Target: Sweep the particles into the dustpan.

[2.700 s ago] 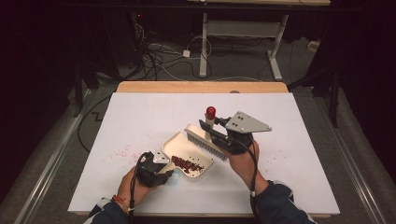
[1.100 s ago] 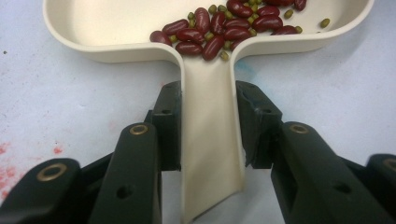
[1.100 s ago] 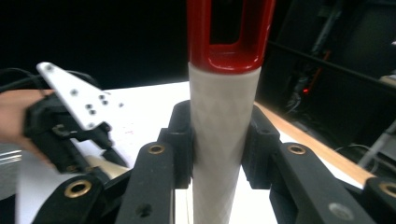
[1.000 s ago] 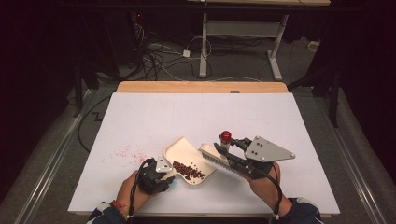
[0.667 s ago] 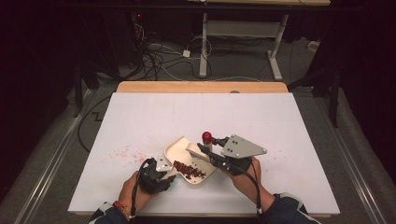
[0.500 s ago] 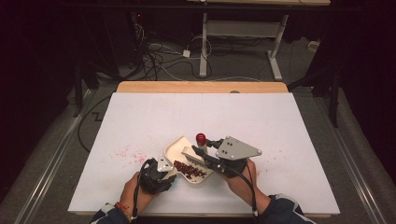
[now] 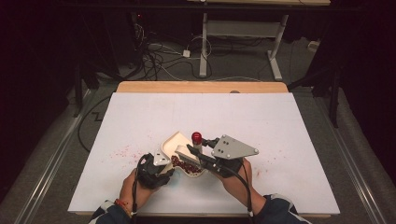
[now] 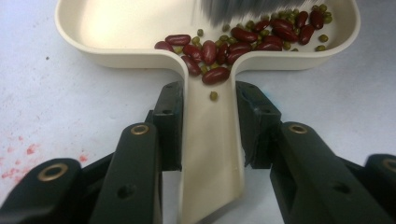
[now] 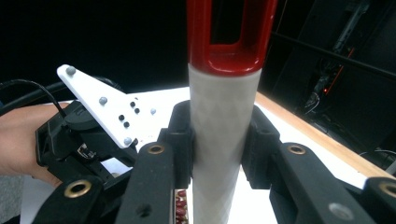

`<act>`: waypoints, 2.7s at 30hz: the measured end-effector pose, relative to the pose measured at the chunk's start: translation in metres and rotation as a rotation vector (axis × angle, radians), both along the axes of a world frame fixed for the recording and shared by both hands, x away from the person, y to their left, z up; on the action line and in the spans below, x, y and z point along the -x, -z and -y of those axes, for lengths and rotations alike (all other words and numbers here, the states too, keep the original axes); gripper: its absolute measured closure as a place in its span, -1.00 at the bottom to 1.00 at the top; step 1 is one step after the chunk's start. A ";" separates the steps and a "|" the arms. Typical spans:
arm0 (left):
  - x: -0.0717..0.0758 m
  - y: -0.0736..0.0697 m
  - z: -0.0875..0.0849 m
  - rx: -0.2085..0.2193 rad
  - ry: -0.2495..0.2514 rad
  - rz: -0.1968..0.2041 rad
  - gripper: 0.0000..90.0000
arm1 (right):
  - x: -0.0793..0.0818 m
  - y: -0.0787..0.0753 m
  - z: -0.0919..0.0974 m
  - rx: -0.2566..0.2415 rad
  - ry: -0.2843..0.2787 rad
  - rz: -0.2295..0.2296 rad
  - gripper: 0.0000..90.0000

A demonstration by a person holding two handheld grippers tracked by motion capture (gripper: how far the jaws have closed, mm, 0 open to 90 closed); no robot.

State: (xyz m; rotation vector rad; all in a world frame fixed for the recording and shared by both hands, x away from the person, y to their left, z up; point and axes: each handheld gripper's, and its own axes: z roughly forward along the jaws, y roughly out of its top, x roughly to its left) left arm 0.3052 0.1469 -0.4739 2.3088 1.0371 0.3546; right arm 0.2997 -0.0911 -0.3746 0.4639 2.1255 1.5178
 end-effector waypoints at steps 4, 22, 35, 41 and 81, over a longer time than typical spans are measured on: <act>-0.003 0.000 -0.006 0.010 -0.015 -0.005 0.41 | -0.001 -0.006 0.008 -0.018 0.011 0.013 0.55; -0.007 0.001 -0.019 0.000 -0.047 -0.009 0.41 | -0.027 -0.006 0.029 -0.024 0.105 0.043 0.55; -0.008 0.004 -0.026 0.032 -0.075 -0.020 0.41 | -0.043 0.016 -0.017 0.008 0.057 0.025 0.54; -0.009 0.004 -0.035 0.045 -0.121 -0.012 0.41 | -0.036 0.016 -0.037 -0.027 -0.023 -0.016 0.54; -0.021 0.007 -0.085 0.076 -0.348 0.019 0.41 | -0.002 -0.030 0.191 -0.055 0.022 -0.130 0.54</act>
